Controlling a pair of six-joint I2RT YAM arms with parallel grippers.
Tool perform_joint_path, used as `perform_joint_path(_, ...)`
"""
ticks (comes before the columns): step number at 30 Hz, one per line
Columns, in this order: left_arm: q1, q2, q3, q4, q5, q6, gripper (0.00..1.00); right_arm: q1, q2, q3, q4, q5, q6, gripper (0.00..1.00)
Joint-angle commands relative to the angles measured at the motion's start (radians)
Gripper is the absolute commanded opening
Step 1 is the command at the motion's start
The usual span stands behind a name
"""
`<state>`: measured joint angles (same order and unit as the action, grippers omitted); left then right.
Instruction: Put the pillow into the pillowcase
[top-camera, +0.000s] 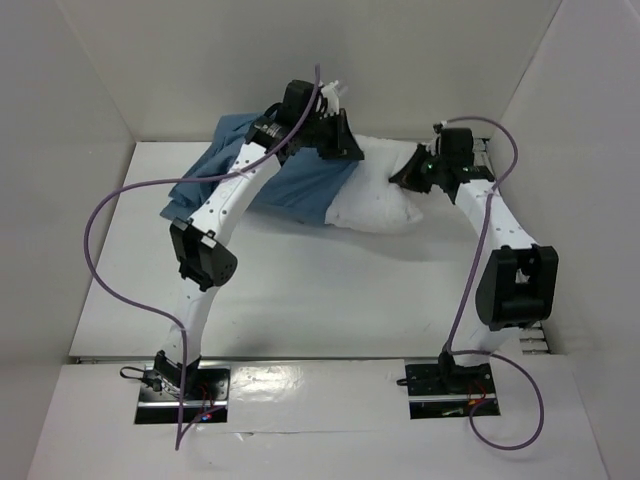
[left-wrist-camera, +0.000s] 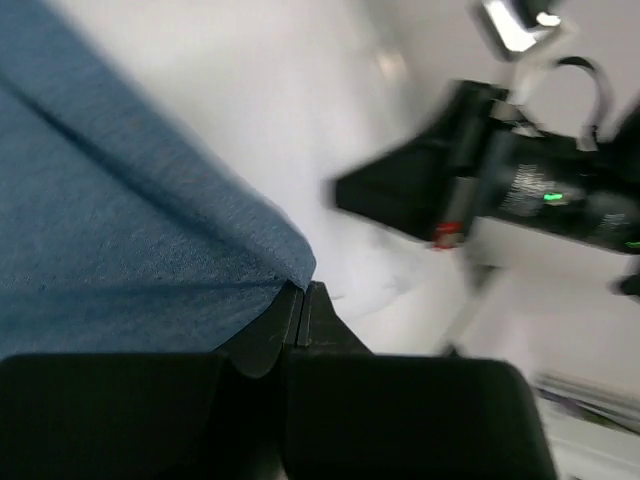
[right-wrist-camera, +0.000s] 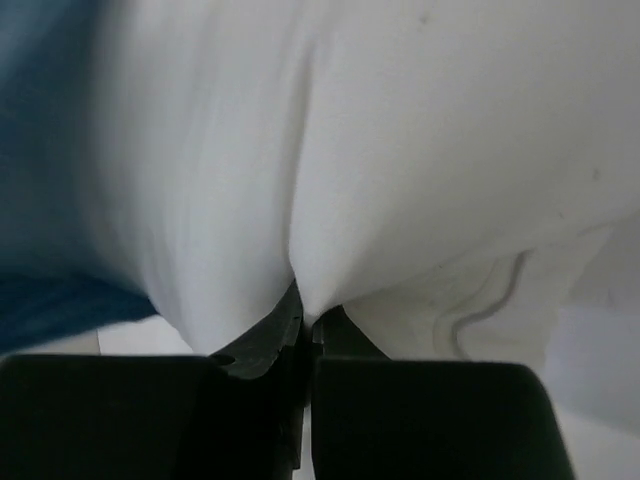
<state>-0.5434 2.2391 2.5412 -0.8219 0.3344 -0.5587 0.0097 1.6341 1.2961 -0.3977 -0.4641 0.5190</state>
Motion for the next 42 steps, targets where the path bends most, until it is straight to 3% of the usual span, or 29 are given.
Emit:
perform_joint_path(1,-0.072,0.014,0.013,0.462,0.584,-0.288,0.00,0.160,-0.094,0.206,0.178,-0.007,0.099,0.00)
perform_joint_path(4,-0.098,-0.038,-0.080,0.466,0.568,-0.247,0.00,0.223,-0.148,0.123,0.161,0.108,0.090,0.00)
perform_joint_path(5,-0.098,-0.059,-0.173,0.466,0.568,-0.233,0.00,0.223,-0.158,0.067,0.174,0.122,0.102,0.00)
perform_joint_path(8,-0.098,-0.134,-0.341,0.432,0.525,-0.166,0.00,0.223,-0.169,-0.206,0.267,0.093,0.188,0.00)
perform_joint_path(12,-0.067,-0.176,-0.380,0.256,0.408,-0.011,0.00,0.214,-0.238,-0.492,0.408,0.030,0.312,0.00)
perform_joint_path(14,-0.055,-0.176,-0.337,0.169,0.352,0.038,0.02,0.214,-0.282,-0.527,0.450,0.030,0.335,0.00)
perform_joint_path(15,-0.046,-0.185,-0.314,0.135,0.329,0.055,0.24,0.214,-0.292,-0.528,0.424,0.030,0.335,0.00)
perform_joint_path(16,-0.046,-0.185,-0.288,0.095,0.296,0.074,0.37,0.214,-0.292,-0.506,0.406,0.030,0.326,0.00)
perform_joint_path(19,-0.058,-0.235,-0.228,-0.040,0.128,0.147,0.67,0.214,-0.319,-0.443,0.331,0.021,0.299,0.00)
perform_joint_path(20,-0.075,-0.260,-0.239,-0.061,-0.005,0.161,0.76,0.205,-0.333,-0.428,0.313,0.021,0.288,0.00)
perform_joint_path(22,-0.104,-0.362,-0.294,-0.094,-0.175,0.175,0.78,0.193,-0.342,-0.396,0.290,-0.010,0.288,0.00)
perform_joint_path(23,-0.133,-0.407,-0.343,-0.094,-0.325,0.166,0.76,0.184,-0.342,-0.387,0.290,-0.019,0.288,0.00)
perform_joint_path(26,-0.176,-0.596,-0.615,-0.028,-0.568,0.111,0.69,0.184,-0.330,-0.351,0.246,-0.028,0.253,0.01)
perform_joint_path(27,-0.205,-0.642,-0.780,-0.002,-0.618,0.067,0.66,0.184,-0.310,-0.324,0.220,-0.028,0.210,0.35)
perform_joint_path(28,-0.216,-0.682,-0.861,0.018,-0.664,0.030,0.66,0.184,-0.297,-0.305,0.185,-0.013,0.184,0.60)
perform_joint_path(29,-0.225,-0.750,-0.939,0.051,-0.701,-0.004,0.66,0.193,-0.287,-0.285,0.109,0.007,0.159,0.75)
perform_joint_path(30,-0.225,-0.775,-1.073,0.061,-0.728,-0.038,0.66,0.193,-0.287,-0.270,0.068,0.033,0.138,0.85)
perform_joint_path(33,-0.225,-0.822,-1.244,0.095,-0.777,-0.173,0.69,0.193,-0.299,-0.245,-0.036,0.142,0.098,0.97)
perform_joint_path(37,-0.225,-0.857,-1.510,0.208,-0.834,-0.280,0.71,0.127,-0.391,-0.267,-0.087,0.180,0.058,0.98)
perform_joint_path(42,-0.196,-0.868,-1.664,0.421,-0.793,-0.302,0.74,0.104,-0.437,-0.267,-0.153,0.189,0.026,0.98)
